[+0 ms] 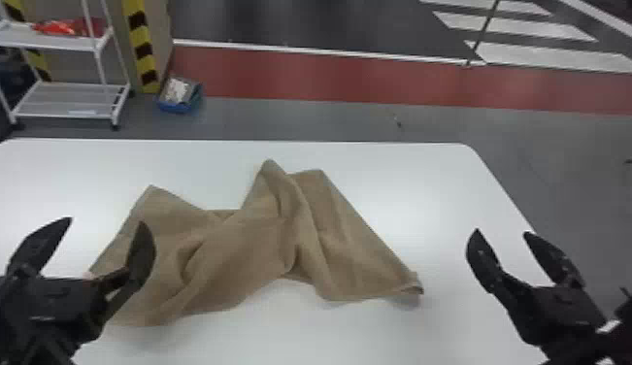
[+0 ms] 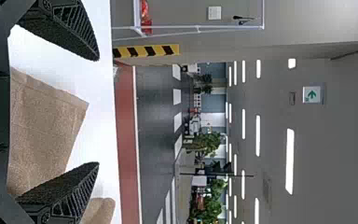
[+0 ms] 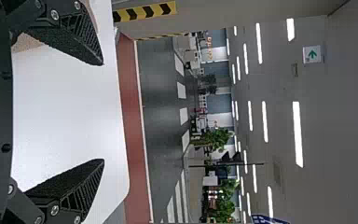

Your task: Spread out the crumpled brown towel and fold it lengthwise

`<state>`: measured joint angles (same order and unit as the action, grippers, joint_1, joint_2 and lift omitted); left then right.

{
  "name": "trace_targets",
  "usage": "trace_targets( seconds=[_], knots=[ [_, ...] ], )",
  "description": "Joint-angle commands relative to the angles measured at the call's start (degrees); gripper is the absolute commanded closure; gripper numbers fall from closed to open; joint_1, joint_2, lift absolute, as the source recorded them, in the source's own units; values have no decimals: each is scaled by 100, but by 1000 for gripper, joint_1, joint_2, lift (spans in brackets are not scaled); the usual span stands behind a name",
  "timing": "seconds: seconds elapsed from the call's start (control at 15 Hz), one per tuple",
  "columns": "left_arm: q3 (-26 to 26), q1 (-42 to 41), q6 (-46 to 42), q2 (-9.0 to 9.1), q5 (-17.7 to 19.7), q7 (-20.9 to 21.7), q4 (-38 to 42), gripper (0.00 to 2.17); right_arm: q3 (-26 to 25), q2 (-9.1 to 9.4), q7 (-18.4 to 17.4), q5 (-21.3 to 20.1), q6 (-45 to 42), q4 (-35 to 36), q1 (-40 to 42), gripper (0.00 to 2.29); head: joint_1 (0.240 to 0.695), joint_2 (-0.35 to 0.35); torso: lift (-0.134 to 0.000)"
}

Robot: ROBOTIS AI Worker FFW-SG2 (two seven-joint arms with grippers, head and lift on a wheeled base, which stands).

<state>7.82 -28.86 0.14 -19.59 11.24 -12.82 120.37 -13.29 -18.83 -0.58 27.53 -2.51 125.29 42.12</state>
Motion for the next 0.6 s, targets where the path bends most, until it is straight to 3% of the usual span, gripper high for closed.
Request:
trace_targets(
  seconds=[0.0,0.33,0.53],
  knots=[
    [-9,12,0,8,1,8,-84,83,37,3,14,-2,-16,-75,-28,174,695,-169,-128],
    [-97,30,18,17,19,26,-259,83,81,3,14,-63,300,-260,-169,174,695,-159,-128],
    [-299,39,791,96,54,61,-251,83,107,3,14,-116,300,-277,-178,174,695,-149,-128]
  ],
)
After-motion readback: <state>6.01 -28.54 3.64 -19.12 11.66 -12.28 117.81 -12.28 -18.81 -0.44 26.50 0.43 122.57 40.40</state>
